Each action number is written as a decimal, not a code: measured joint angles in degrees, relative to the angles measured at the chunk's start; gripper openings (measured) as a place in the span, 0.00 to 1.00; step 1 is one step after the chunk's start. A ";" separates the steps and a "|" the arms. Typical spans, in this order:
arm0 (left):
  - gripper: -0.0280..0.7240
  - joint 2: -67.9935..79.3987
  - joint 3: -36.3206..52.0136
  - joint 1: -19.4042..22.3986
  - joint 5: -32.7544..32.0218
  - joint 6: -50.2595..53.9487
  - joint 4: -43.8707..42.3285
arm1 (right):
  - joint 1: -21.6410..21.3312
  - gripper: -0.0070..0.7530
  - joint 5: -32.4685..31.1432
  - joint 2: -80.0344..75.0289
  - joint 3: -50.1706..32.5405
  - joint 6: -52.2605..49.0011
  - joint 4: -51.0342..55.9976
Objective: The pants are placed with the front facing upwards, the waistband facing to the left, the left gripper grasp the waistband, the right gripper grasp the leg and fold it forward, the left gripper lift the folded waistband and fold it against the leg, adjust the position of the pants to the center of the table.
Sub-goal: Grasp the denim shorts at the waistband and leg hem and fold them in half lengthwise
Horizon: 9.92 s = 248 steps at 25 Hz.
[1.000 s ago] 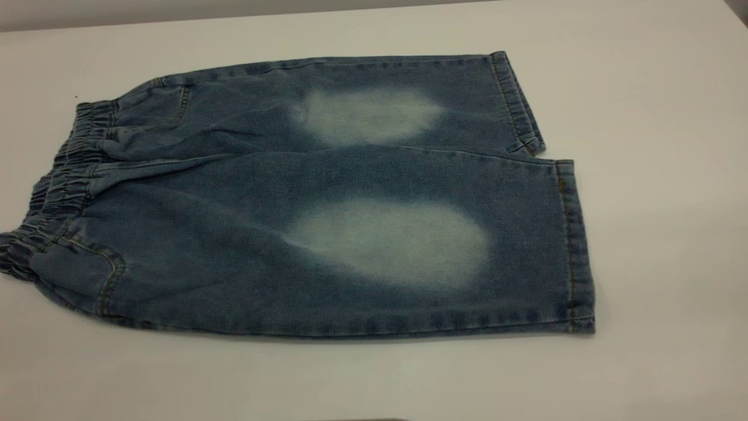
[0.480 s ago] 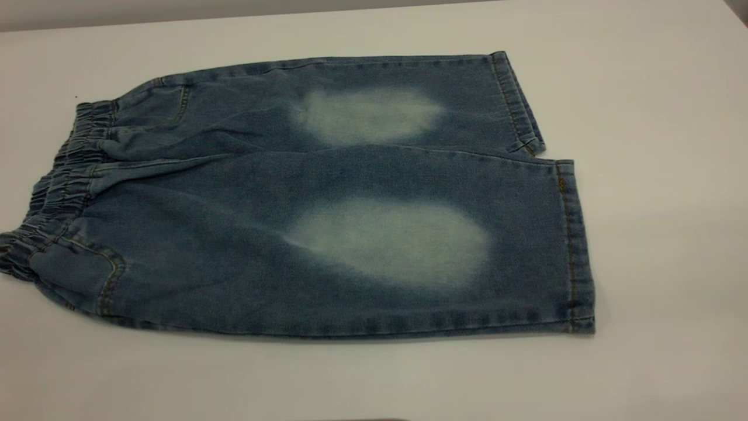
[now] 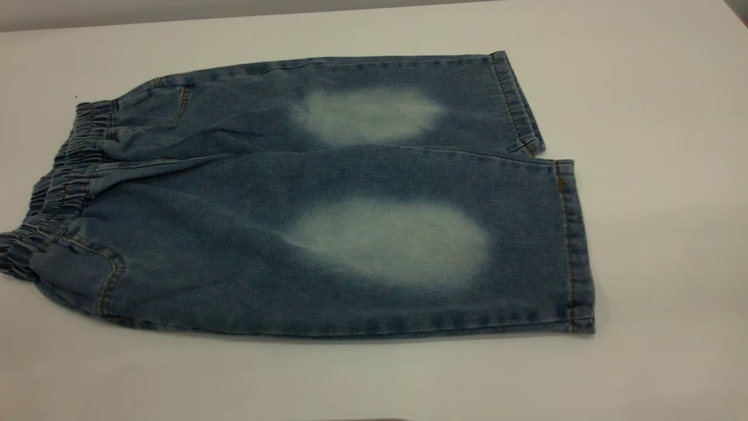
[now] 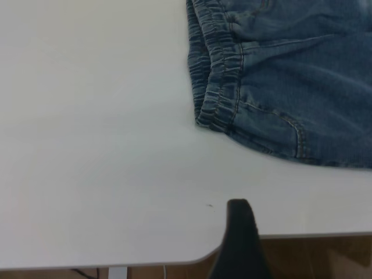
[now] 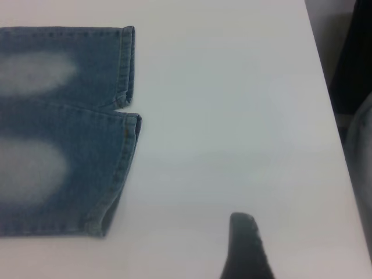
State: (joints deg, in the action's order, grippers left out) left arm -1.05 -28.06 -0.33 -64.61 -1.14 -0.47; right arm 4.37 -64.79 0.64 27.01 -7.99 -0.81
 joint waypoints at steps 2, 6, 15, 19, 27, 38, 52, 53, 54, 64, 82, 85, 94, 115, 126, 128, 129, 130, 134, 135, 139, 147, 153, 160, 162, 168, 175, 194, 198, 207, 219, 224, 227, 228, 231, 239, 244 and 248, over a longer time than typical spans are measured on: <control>0.70 0.00 0.00 0.00 0.00 0.06 0.00 | 0.00 0.54 0.00 0.00 0.00 0.00 0.00; 0.70 0.00 0.00 0.00 0.00 0.06 0.00 | 0.00 0.54 0.00 0.00 0.00 0.00 0.00; 0.70 0.00 0.00 0.00 0.00 0.01 0.00 | 0.00 0.54 0.00 0.00 0.00 0.00 0.33; 0.70 0.00 0.00 0.00 0.00 0.01 0.00 | 0.00 0.54 0.00 0.00 0.00 0.00 0.44; 0.70 4.37 -4.34 0.00 0.40 3.75 0.13 | 0.00 0.58 0.22 -6.95 0.99 0.34 6.28; 0.70 41.83 -11.31 0.00 14.88 13.80 -6.24 | 0.00 0.68 15.05 -40.51 1.80 16.79 27.50; 0.70 84.72 -11.38 3.42 35.05 17.63 -3.06 | 0.00 0.68 26.89 -71.44 1.96 41.10 53.03; 0.70 87.03 -11.45 3.85 36.28 17.23 -1.98 | 0.00 0.68 27.31 -72.14 1.96 42.24 54.13; 0.70 89.11 -11.68 4.05 37.26 17.00 -1.10 | 0.00 0.68 27.64 -72.80 1.96 43.47 55.37; 0.70 100.27 -15.27 4.46 39.96 18.04 0.79 | 0.00 0.68 29.34 -73.73 2.00 47.64 60.07; 0.70 109.89 -15.33 4.46 48.41 22.14 3.29 | 0.00 0.68 30.13 -73.73 2.00 47.81 60.23; 0.69 111.46 -15.43 4.46 48.67 22.14 3.42 | 0.00 0.68 30.19 -73.73 2.00 47.81 60.23; 0.34 113.80 -15.65 4.46 50.16 19.11 3.70 | 0.00 0.68 30.25 -73.73 2.00 47.81 60.23; 0.11 107.82 -26.68 -4.52 38.83 7.54 5.01 | 0.00 0.68 30.73 -91.23 -7.65 63.73 82.32; 0.11 105.56 -26.68 -5.50 37.47 7.02 5.01 | 0.00 0.68 22.65 -114.52 -6.35 85.21 104.16; 0.11 105.56 -26.68 -5.50 37.47 6.97 5.01 | 0.00 0.68 21.22 -117.30 -5.43 87.00 105.12; 0.11 105.56 -26.68 -5.50 37.47 6.97 5.01 | 0.00 0.68 20.61 -118.64 -4.88 87.31 105.40; 0.11 105.56 -26.68 -5.50 37.47 6.97 5.01 | 0.00 0.68 20.20 -119.81 -4.33 87.55 105.40; 0.11 105.56 -26.68 -5.50 37.47 6.97 5.01 | 0.00 0.68 19.96 -122.64 -1.33 87.87 105.47; 0.11 105.56 -26.68 -5.50 37.47 6.97 5.01 | 0.00 0.68 19.80 -122.98 -0.60 87.79 105.47; 0.11 105.56 -26.68 -5.50 37.47 6.97 5.01 | 0.00 0.68 19.00 -124.01 0.47 86.96 105.47; 0.11 105.56 -26.68 -5.50 37.52 6.90 5.01 | 0.00 0.43 20.29 -124.92 3.63 86.26 105.47; 0.11 105.56 -26.68 -5.50 37.40 6.90 5.01 | 0.00 0.06 17.66 -125.13 5.50 85.29 105.47; 0.11 104.31 -26.68 -5.50 35.59 7.01 5.20 | -0.16 0.04 6.14 -122.81 6.23 83.12 105.47; 0.11 102.90 -26.68 -5.50 34.89 7.01 5.24 | -0.16 0.04 3.00 -121.64 7.43 81.00 105.40; 0.11 97.98 -26.68 -5.50 34.19 7.40 7.87 | -0.16 0.04 -0.03 -120.32 16.19 70.55 104.94; 0.11 97.82 -26.73 -5.21 39.12 7.46 16.69 | -0.16 0.04 3.08 -120.32 28.45 58.23 104.03; 0.11 100.69 -26.73 -2.76 63.10 20.91 26.19 | -0.16 0.04 36.69 -121.14 39.40 47.57 103.97; 0.12 104.98 -26.73 -1.38 65.29 22.46 26.29 | -0.16 0.04 36.91 -123.93 41.28 47.57 104.07; 0.12 111.32 -26.86 -1.26 74.64 22.63 26.35 | -0.16 0.04 34.80 -132.69 49.53 46.72 104.07; 0.14 117.23 -28.74 -1.26 78.13 22.63 25.84 | -0.16 0.06 34.77 -135.43 52.89 42.56 104.07; 0.16 118.91 -32.88 -1.26 73.95 22.63 22.95 | -0.16 0.07 34.82 -135.43 52.89 42.01 104.07; 0.18 120.14 -35.10 -1.26 71.15 22.63 22.54 | -0.16 0.09 34.93 -135.43 52.89 41.82 104.07; 0.19 120.56 -35.71 -1.26 70.12 22.63 22.49 | -0.16 0.10 34.98 -135.43 52.89 41.61 104.07; 0.23 121.29 -36.68 -1.25 68.29 22.63 22.43 | -0.16 0.13 34.98 -135.43 52.89 40.97 104.07; 0.55 121.35 -37.50 0.11 68.53 23.19 22.61 | -0.16 0.41 33.35 -135.43 52.89 40.92 104.07; 0.67 121.35 -37.50 1.37 68.63 25.60 24.64 | -0.16 0.54 31.89 -135.43 52.89 41.80 104.07; 0.67 121.35 -37.50 1.69 67.99 25.82 25.07 | -0.16 0.55 29.24 -135.43 52.93 43.44 104.07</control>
State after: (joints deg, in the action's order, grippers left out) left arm 120.30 -65.57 1.36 3.38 24.69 24.60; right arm 4.20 -35.55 -134.79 79.94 35.45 103.27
